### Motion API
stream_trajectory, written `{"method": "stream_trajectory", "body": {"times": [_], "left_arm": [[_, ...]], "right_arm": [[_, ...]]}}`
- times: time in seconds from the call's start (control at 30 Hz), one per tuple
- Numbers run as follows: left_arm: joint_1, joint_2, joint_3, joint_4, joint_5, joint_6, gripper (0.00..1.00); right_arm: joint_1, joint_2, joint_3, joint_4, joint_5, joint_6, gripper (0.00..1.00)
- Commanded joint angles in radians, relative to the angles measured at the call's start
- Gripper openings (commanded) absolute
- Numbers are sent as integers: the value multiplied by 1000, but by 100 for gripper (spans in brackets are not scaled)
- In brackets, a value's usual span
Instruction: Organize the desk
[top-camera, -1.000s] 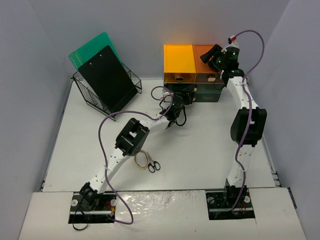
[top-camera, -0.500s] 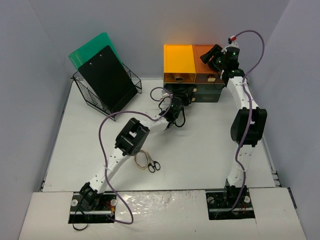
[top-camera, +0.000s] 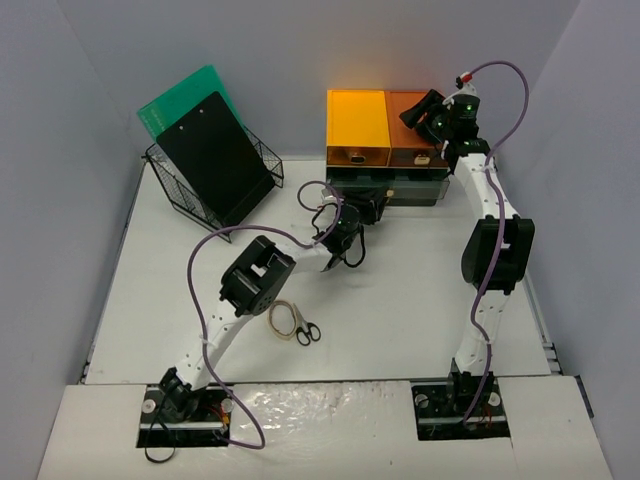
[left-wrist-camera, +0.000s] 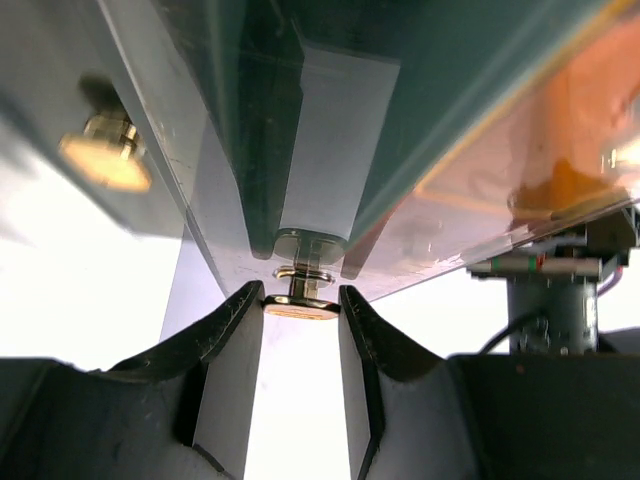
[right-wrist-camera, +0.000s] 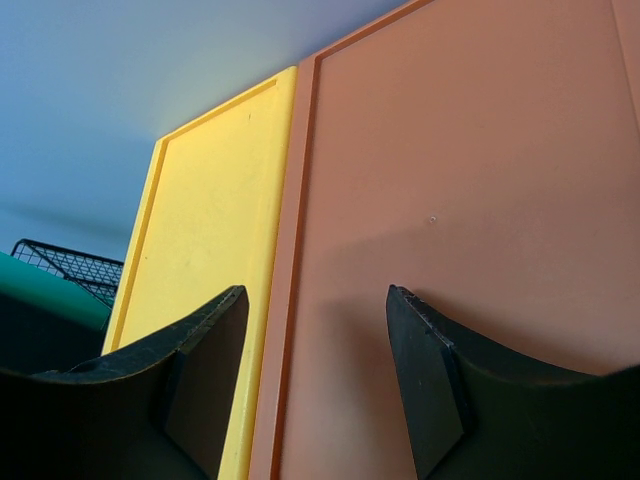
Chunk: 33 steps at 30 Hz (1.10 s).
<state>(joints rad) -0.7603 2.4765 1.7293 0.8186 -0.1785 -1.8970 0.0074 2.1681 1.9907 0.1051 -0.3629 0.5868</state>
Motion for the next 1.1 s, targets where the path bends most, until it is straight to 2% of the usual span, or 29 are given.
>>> {"method": "stream_trajectory", "body": {"times": [0.0, 0.17, 0.37, 0.5, 0.57, 0.8, 0.83, 0.93, 1.0, 1.07], "left_arm": [[-28, -140, -83, 142, -35, -10, 0], [-62, -189, -209, 201, -47, -10, 0], [-89, -209, -282, 248, -58, -13, 0], [-96, -200, -296, 301, -48, -6, 1], [-94, -183, -286, 332, -39, -2, 6], [-100, -184, -272, 367, 5, 29, 10], [-98, -180, -269, 373, 18, 38, 23], [-93, -161, -233, 439, 46, 71, 49], [-90, -161, -212, 467, 80, 98, 59], [-90, -169, -206, 484, 117, 119, 63]], "right_arm": [[-3, 101, -84, -393, 18, -15, 56], [-3, 99, -87, -392, 18, -19, 56], [-2, 99, -90, -394, 15, -22, 56], [-2, 99, -89, -394, 13, -24, 56], [-1, 101, -86, -394, 10, -24, 56], [-29, 103, -81, -392, 7, -22, 56], [-30, 103, -82, -393, 6, -22, 56], [-30, 102, -84, -394, 5, -24, 56], [-30, 102, -88, -394, 8, -25, 56], [-31, 105, -90, -394, 8, -27, 56]]}}
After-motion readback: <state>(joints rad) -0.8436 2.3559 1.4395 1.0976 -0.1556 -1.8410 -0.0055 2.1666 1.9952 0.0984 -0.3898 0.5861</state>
